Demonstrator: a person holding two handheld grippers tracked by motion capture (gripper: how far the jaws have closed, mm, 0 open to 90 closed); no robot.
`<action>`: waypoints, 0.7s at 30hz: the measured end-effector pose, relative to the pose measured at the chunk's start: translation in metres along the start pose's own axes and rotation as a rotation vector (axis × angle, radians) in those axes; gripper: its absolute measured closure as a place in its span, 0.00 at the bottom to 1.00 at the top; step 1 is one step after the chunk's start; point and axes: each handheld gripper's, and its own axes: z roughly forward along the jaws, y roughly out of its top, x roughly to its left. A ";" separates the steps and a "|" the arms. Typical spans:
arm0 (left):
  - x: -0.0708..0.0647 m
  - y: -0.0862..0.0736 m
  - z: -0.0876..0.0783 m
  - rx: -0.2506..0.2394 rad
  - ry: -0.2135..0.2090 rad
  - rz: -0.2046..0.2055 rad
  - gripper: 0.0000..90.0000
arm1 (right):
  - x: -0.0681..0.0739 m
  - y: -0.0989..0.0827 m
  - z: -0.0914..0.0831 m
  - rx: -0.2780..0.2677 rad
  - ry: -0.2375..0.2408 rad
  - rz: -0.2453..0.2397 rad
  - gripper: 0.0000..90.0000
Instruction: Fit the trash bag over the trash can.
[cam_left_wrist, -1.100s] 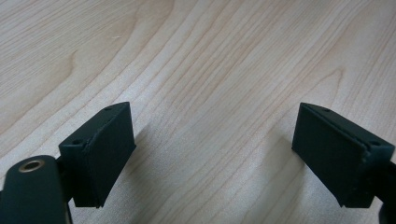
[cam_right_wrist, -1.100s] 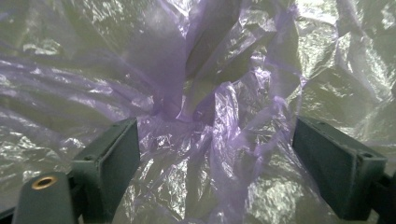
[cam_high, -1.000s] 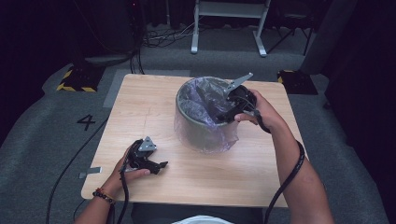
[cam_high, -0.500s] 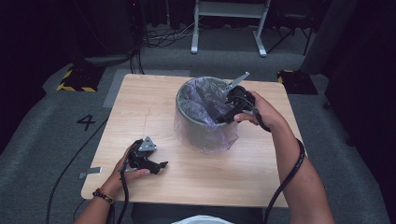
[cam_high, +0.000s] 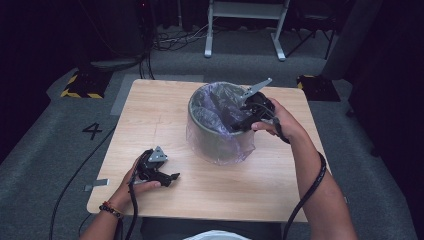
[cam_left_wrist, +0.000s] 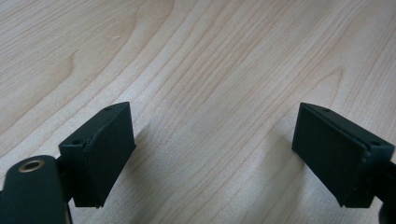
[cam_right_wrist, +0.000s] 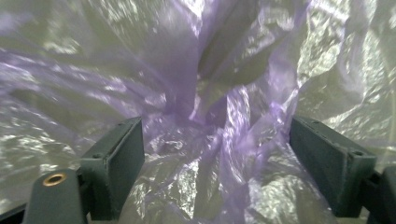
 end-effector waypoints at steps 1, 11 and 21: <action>0.000 0.000 0.000 0.000 -0.001 0.000 0.14 | 0.000 0.000 -0.001 -0.010 -0.004 -0.003 0.22; 0.000 0.000 0.000 0.000 0.000 0.001 0.14 | 0.002 -0.001 -0.013 -0.077 -0.040 -0.006 0.22; 0.000 0.000 0.000 0.000 -0.001 0.001 0.14 | 0.004 -0.003 -0.022 -0.106 -0.057 -0.021 0.22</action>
